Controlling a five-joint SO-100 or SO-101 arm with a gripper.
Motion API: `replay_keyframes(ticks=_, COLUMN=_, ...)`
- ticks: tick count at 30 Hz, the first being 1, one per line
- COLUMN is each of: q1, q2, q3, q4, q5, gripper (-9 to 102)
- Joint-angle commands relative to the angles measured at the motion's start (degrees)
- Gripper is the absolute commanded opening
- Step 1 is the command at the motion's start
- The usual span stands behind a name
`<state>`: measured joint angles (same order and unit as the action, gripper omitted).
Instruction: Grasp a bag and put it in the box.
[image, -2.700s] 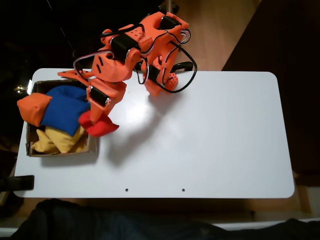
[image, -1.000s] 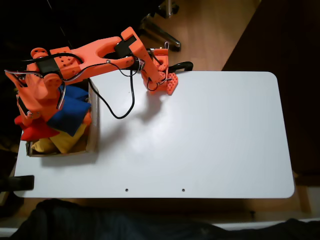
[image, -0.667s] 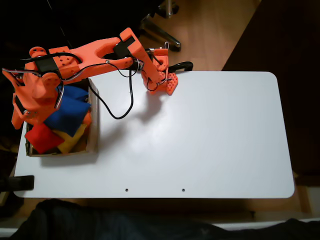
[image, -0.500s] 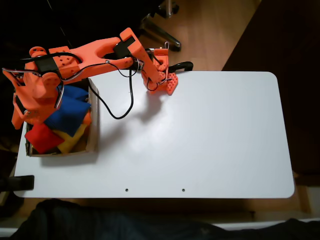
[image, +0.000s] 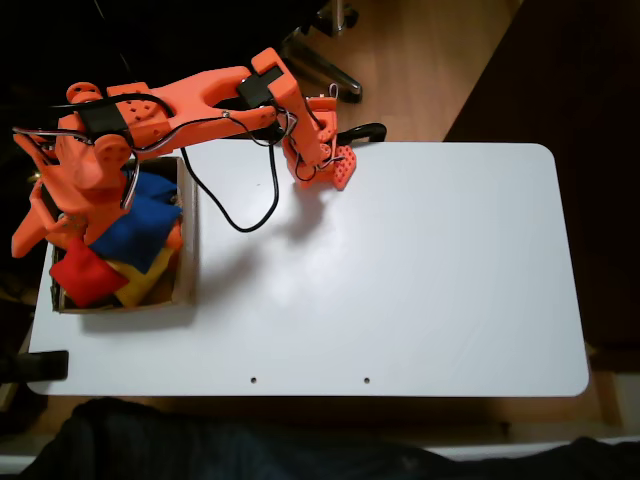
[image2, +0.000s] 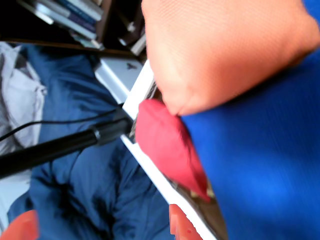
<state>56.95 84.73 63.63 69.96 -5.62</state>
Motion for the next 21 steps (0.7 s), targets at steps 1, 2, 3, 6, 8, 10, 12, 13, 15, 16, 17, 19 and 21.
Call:
replay_keyframes(ticks=1, q1=-0.7, q2=5.4, q3=0.9, q4=0.0, q5=0.4, gripper=55)
replay_keyframes(ticks=2, q1=-0.9, q2=6.3, q3=1.4, q4=0.1, q5=0.4, gripper=55)
replay_keyframes(ticks=3, q1=-1.1, q2=7.3, q3=2.1, q4=0.1, q5=0.5, gripper=56)
replay_keyframes(ticks=6, q1=-1.8, q2=10.3, q3=4.1, q4=0.2, q5=0.5, gripper=58)
replay_keyframes(ticks=8, q1=-2.2, q2=12.1, q3=5.4, q4=0.3, q5=0.7, gripper=58)
replay_keyframes(ticks=10, q1=-2.6, q2=13.7, q3=6.2, q4=0.7, q5=0.8, gripper=60)
replay_keyframes(ticks=12, q1=-3.2, q2=15.3, q3=7.0, q4=1.5, q5=0.8, gripper=62)
replay_keyframes(ticks=13, q1=-3.3, q2=16.2, q3=7.5, q4=1.8, q5=0.9, gripper=62)
replay_keyframes(ticks=15, q1=-3.8, q2=17.9, q3=8.6, q4=2.1, q5=0.9, gripper=62)
replay_keyframes(ticks=16, q1=-4.0, q2=18.9, q3=9.3, q4=2.3, q5=0.9, gripper=66)
replay_keyframes(ticks=17, q1=-4.4, q2=19.8, q3=10.0, q4=2.4, q5=0.9, gripper=68)
replay_keyframes(ticks=19, q1=-4.9, q2=21.7, q3=11.3, q4=2.5, q5=0.9, gripper=70)
replay_keyframes(ticks=21, q1=-5.6, q2=23.8, q3=12.3, q4=2.9, q5=0.9, gripper=72)
